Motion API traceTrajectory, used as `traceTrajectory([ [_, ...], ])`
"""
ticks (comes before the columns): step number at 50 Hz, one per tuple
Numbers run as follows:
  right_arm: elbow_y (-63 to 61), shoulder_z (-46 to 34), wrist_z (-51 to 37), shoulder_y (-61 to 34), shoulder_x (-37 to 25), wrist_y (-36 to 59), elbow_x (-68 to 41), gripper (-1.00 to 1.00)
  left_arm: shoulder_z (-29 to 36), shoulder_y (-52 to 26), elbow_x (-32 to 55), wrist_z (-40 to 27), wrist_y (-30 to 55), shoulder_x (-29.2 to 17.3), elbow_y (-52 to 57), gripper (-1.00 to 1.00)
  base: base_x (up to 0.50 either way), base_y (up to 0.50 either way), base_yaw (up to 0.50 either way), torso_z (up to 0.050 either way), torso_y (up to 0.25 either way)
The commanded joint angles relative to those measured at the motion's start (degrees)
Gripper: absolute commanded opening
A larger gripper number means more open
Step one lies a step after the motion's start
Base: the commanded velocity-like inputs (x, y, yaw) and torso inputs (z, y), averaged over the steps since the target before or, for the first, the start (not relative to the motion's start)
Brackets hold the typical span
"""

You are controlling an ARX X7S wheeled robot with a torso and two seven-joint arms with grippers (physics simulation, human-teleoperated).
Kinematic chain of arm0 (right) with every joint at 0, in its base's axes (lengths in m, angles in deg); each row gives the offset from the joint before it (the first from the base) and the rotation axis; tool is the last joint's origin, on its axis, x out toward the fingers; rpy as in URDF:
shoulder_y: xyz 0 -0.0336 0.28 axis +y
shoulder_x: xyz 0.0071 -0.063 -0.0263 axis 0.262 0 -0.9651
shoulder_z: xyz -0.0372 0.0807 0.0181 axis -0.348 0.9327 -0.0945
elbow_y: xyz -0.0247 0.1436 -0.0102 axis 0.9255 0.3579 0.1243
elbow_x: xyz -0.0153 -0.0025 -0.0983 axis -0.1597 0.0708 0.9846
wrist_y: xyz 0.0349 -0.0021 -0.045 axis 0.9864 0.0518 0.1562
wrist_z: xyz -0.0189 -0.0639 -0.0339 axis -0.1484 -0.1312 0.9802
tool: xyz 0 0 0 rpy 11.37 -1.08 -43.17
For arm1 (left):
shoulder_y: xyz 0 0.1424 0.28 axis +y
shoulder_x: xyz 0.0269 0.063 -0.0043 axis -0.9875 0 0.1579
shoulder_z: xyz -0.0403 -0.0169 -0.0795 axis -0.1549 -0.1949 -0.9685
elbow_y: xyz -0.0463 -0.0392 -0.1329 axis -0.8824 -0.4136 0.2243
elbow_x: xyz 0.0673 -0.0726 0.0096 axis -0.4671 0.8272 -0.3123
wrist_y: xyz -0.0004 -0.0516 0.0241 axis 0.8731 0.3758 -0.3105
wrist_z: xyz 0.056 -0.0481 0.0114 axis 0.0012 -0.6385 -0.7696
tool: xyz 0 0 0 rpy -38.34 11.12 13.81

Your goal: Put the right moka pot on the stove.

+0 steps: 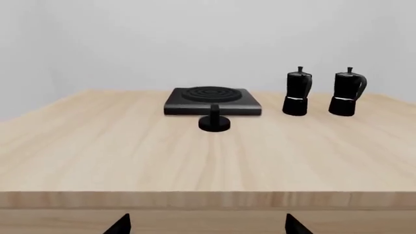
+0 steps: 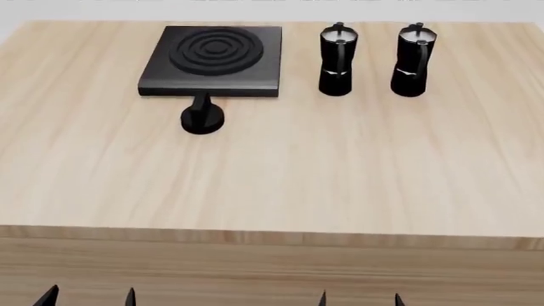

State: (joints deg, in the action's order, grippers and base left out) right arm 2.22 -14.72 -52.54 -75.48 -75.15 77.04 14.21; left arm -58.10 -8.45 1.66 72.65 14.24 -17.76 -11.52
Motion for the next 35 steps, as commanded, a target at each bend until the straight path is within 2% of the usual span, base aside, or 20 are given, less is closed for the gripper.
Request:
traceTrajectory([
  [1, -0.13, -0.79, -0.83, -0.01, -0.64, -0.32, -0.26, 1.0, 0.64, -0.13, 0.21, -0.98, -0.48, -0.51, -0.14, 1.0, 0.32, 0.0, 0.0, 0.0, 0.0],
  [26, 0.55, -1.8, -2.3, -0.51, -1.54, -0.59, -1.23, 1.0, 1.71, -0.31, 1.1, -2.35, -1.04, -1.36, -0.46, 1.0, 0.31, 0.0, 0.0, 0.0, 0.0],
  [35, 0.44, -2.09, -2.74, -0.45, -1.86, -0.72, -1.62, 1.0, 2.04, -0.42, 1.36, -2.86, -1.21, -1.63, -0.7, 1.0, 0.2, 0.0, 0.0, 0.0, 0.0],
])
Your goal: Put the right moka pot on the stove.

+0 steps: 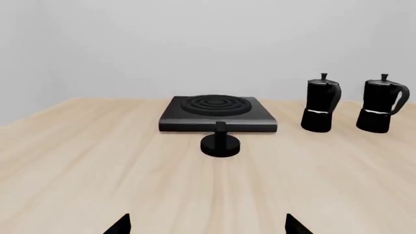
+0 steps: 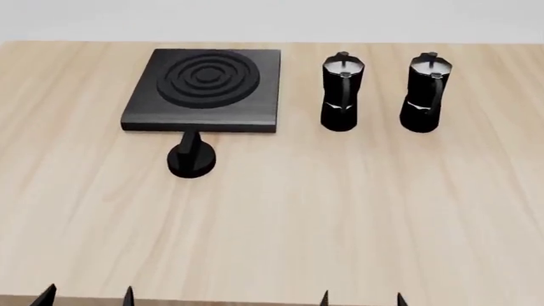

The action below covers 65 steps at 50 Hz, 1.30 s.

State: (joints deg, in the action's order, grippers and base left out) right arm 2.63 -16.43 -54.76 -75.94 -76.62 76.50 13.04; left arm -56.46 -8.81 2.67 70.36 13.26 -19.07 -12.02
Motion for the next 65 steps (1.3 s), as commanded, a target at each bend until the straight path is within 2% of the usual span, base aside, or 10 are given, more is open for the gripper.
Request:
traceTrajectory([
  [1, 0.26, -0.41, -0.59, -0.02, -0.39, -0.38, -0.44, 1.0, 0.49, -0.11, 0.29, -0.6, -0.5, -0.32, -0.53, 1.0, 0.16, 0.0, 0.0, 0.0, 0.0],
  [65, 2.03, -3.27, -1.96, -0.83, -2.23, -1.95, -2.07, 1.0, 2.72, -0.26, 2.33, -2.86, -0.91, -2.29, -0.19, 1.0, 0.12, 0.06, 0.0, 0.0, 0.0],
])
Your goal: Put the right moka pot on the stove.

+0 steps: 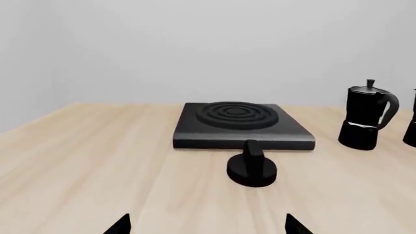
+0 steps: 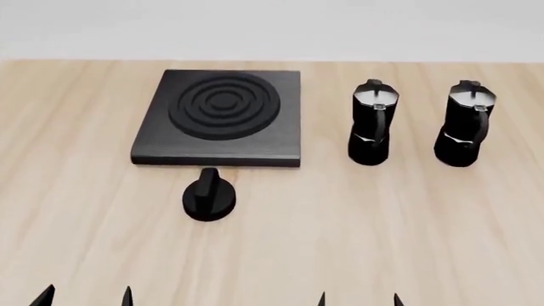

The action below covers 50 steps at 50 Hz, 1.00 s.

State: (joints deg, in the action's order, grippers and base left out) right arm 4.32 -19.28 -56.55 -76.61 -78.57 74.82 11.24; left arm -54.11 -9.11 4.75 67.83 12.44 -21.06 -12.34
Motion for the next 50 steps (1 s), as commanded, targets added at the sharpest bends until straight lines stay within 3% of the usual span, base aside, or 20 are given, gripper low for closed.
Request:
traceTrajectory([
  [1, 0.42, -0.42, -0.19, -0.16, -0.31, -0.38, -0.31, 1.0, 0.4, 0.05, 0.29, -0.3, -0.31, -0.31, -0.04, 1.0, 0.18, 0.01, 0.0, 0.0, 0.0],
  [50, 0.22, -1.93, -1.45, -0.35, -1.52, -0.44, -1.39, 1.0, 1.65, -0.07, 1.34, -1.88, -1.0, -1.4, -0.15, 1.0, 0.25, 0.02, 0.0, 0.0, 0.0],
])
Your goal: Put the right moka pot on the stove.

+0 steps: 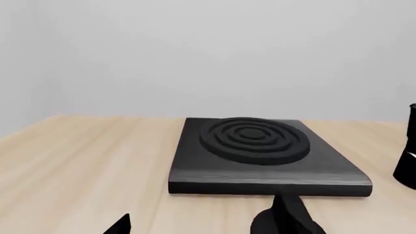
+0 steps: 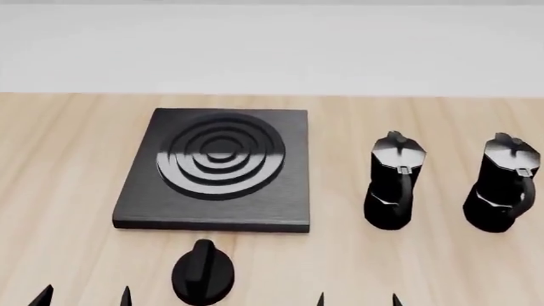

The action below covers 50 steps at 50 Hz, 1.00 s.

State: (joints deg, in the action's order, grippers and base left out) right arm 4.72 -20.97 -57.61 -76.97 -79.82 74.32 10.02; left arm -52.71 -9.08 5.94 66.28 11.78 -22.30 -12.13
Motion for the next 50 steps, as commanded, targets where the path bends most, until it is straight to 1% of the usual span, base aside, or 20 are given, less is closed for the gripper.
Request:
traceTrajectory([
  [1, -0.11, -0.3, -0.44, 0.01, -0.27, 0.0, -0.12, 1.0, 0.3, -0.09, 0.16, -0.39, -0.17, -0.21, -0.15, 1.0, 0.29, 0.0, 0.0, 0.0, 0.0],
  [36, 0.56, -1.12, -0.94, -0.38, -0.94, -0.61, -1.09, 1.0, 1.16, -0.32, 0.89, -1.25, -0.46, -0.94, -0.22, 1.0, 0.29, 0.04, 0.0, 0.0, 0.0],
  [50, -0.7, -1.5, -1.05, -0.01, -1.51, -0.58, -1.48, 1.0, 1.37, -0.45, 1.31, -1.56, -0.66, -1.15, -0.48, 1.0, 0.41, 0.01, 0.0, 0.0, 0.0],
])
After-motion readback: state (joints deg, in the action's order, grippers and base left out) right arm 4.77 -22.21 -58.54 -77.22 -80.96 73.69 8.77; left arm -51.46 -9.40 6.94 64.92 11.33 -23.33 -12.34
